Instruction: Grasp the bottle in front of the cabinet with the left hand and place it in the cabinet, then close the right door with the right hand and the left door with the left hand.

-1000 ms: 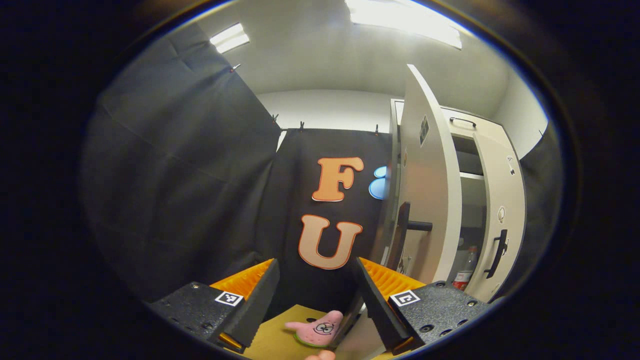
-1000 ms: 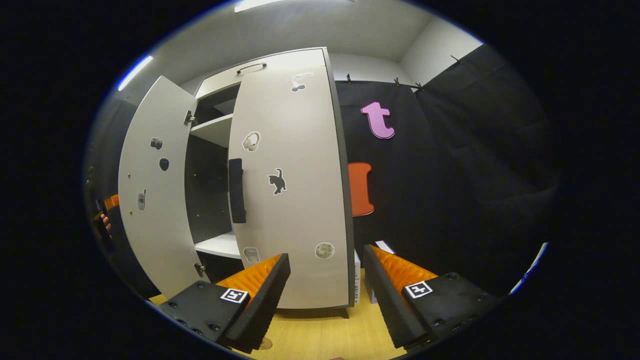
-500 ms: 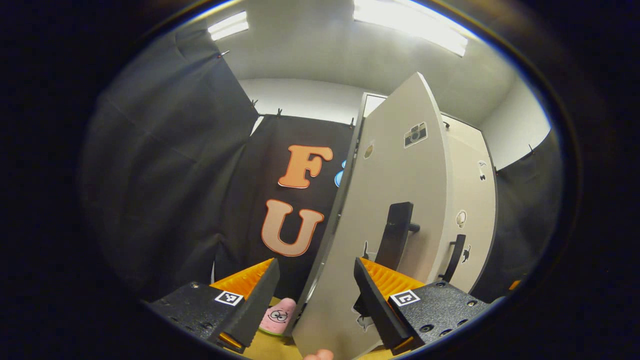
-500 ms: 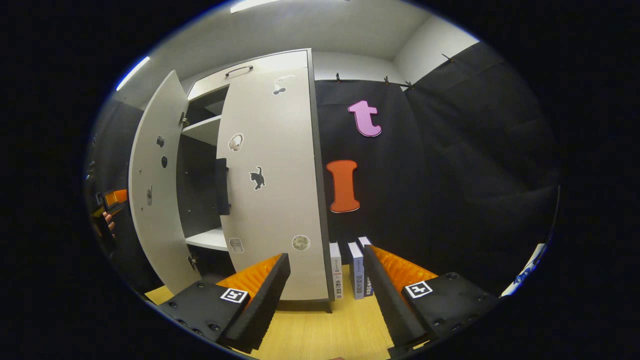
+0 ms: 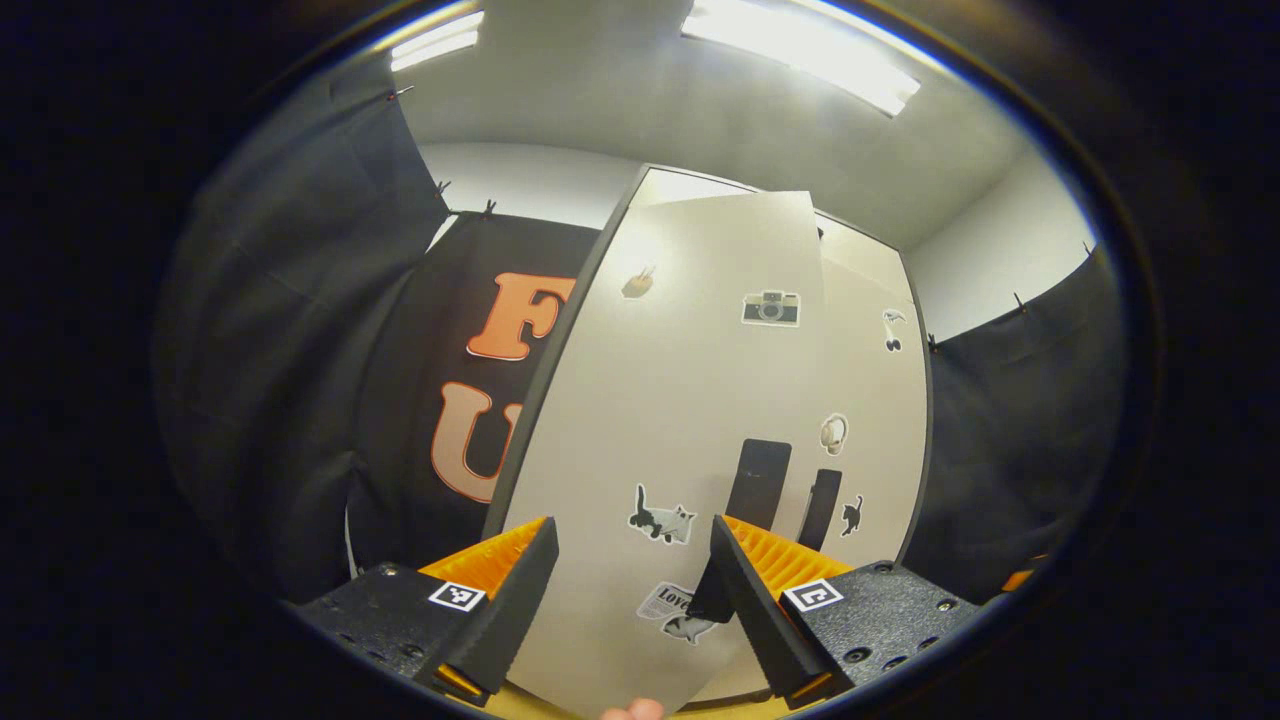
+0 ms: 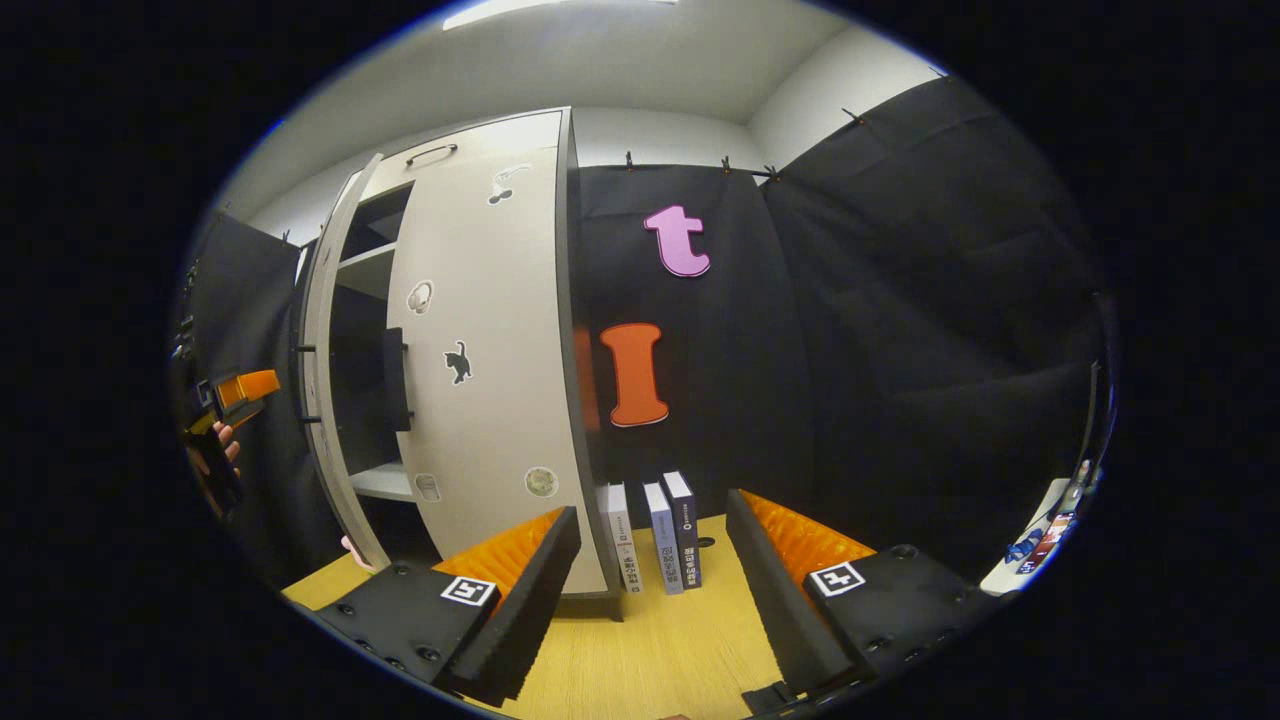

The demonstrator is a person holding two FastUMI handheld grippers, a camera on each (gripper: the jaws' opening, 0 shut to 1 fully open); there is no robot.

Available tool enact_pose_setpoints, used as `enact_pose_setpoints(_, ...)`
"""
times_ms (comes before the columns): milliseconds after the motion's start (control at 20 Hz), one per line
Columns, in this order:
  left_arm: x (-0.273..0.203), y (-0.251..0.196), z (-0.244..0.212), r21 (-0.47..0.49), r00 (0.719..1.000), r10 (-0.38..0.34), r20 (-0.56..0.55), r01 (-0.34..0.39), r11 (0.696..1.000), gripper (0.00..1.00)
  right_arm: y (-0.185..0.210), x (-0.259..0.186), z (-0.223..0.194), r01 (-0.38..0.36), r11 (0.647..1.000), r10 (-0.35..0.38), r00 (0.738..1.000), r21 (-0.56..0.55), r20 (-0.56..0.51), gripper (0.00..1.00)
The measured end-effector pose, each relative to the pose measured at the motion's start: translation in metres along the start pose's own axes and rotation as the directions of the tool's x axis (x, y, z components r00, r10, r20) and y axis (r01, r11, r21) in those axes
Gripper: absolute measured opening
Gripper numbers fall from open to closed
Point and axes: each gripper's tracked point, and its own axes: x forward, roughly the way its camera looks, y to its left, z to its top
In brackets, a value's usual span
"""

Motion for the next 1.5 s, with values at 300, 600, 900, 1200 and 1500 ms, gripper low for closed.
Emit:
enact_pose_setpoints(300, 0.009, -0.032, -0.027, 0.056, 0.996, -0.049, -0.073, 0.053, 0.997, 0.93, -0.016, -0.012, -0.006, 0.033, 0.999, -0.033, 0.999, -0.004, -0.012, 0.98)
enact_pose_setpoints(600, 0.032, -0.059, -0.044, 0.123, 0.991, -0.082, -0.108, 0.095, 0.988, 0.94, -0.023, -0.015, -0.009, 0.053, 0.999, -0.053, 0.998, 0.004, -0.021, 0.98)
enact_pose_setpoints(900, 0.062, -0.048, -0.069, 0.095, 0.985, -0.020, -0.172, 0.037, 0.995, 0.94, -0.037, -0.020, -0.008, 0.097, 0.995, -0.097, 0.995, 0.007, -0.014, 0.98)
enact_pose_setpoints(1200, 0.070, -0.054, -0.075, 0.066, 0.980, -0.014, -0.199, 0.028, 0.997, 0.94, -0.055, -0.024, -0.004, 0.140, 0.990, -0.140, 0.990, 0.013, -0.004, 0.98)
enact_pose_setpoints(1500, 0.073, -0.054, -0.077, 0.142, 0.983, 0.030, -0.182, -0.004, 0.990, 0.94, -0.060, -0.027, -0.003, 0.149, 0.989, -0.149, 0.989, 0.005, 0.000, 0.98)
